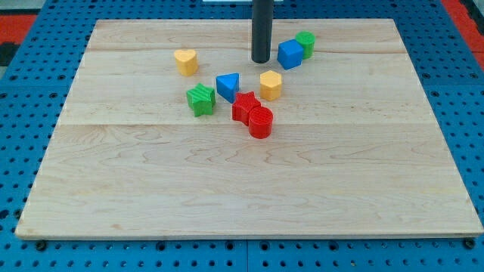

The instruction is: Move the blue cube and green circle slightly to the right

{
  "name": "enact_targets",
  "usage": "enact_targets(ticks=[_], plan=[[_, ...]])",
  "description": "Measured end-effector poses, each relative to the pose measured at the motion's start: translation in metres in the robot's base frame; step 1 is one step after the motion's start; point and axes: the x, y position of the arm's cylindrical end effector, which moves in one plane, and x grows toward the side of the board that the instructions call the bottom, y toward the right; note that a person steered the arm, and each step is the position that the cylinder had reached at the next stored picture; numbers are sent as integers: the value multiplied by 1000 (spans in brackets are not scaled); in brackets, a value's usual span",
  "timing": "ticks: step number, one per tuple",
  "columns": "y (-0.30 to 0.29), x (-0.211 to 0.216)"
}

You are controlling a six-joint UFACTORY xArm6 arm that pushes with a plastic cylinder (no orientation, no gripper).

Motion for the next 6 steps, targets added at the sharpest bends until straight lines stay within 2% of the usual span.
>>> enact_targets(ticks=[3,4,6], plan=[[0,-14],[-1,-3],[-46,34]])
